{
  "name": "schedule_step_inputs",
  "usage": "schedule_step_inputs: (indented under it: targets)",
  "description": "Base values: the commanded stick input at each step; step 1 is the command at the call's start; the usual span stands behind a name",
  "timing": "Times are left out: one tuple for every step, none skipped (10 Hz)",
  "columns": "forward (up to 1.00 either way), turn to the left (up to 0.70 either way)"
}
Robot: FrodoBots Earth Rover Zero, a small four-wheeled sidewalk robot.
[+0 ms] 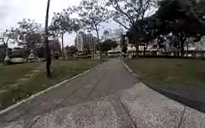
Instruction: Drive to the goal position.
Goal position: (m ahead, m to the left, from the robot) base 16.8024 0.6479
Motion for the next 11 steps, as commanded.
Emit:
schedule_step_inputs:
  targets:
    - [0.85, -0.32]
    - [0.85, -0.34]
    - [0.85, -0.34]
    - [0.85, -0.23]
    - [0.85, -0.02]
    - [0.85, -0.01]
    - [0.85, 0.0]
    - [0.85, 0.0]
    - [0.85, 0.0]
    - [0.85, 0.0]
    - [0.85, 0.0]
